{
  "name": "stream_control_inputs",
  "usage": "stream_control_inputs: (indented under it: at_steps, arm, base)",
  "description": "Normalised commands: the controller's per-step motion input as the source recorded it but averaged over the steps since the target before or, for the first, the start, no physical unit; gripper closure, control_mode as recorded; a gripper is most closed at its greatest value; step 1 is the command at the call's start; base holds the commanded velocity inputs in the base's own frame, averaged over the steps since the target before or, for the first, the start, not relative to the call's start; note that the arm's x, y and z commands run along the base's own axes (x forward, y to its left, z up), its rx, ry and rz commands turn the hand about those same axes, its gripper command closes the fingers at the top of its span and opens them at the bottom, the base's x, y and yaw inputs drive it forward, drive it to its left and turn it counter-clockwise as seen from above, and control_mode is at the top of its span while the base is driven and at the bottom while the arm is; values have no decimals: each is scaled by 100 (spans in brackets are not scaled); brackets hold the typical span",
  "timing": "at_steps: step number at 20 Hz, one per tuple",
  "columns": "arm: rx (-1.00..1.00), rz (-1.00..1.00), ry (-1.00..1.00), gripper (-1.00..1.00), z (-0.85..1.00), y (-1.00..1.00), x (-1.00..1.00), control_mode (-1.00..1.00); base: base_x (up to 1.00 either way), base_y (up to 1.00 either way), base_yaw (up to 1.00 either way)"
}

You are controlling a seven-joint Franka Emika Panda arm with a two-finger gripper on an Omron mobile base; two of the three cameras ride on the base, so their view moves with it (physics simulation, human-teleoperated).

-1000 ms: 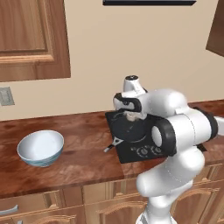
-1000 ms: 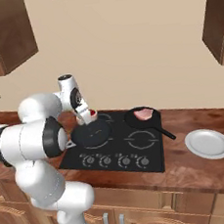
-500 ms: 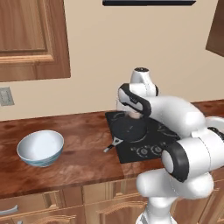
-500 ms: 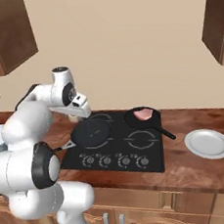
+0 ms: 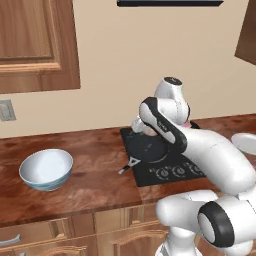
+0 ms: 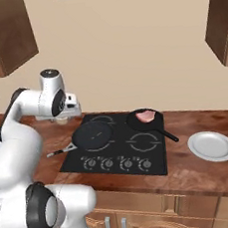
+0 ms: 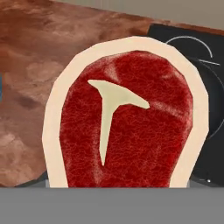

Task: Place one of the steaks on the plate and the other in the bowl. Then place the bowl in the fridge.

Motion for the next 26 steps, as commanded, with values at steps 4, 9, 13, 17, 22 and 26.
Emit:
stream_control_inputs:
  at_steps: [4, 9, 13, 17, 22, 26]
  arm:
    - [0, 58, -13, 100, 14, 69, -19, -100]
    - [0, 56, 0, 100, 16, 87, -2, -100]
    - [0, 43, 4, 100, 23, 88, 0, -100]
    - [-1, 30, 4, 100, 3, 91, 0, -100]
    - [0, 19, 0, 100, -14, 78, 2, -100]
    - [-4, 3, 0, 100, -40, 64, 0, -100]
  base:
    - [0, 0, 0]
    - [0, 0, 0]
    - [0, 0, 0]
    - [0, 0, 0]
    - [0, 0, 0]
    - [0, 0, 0]
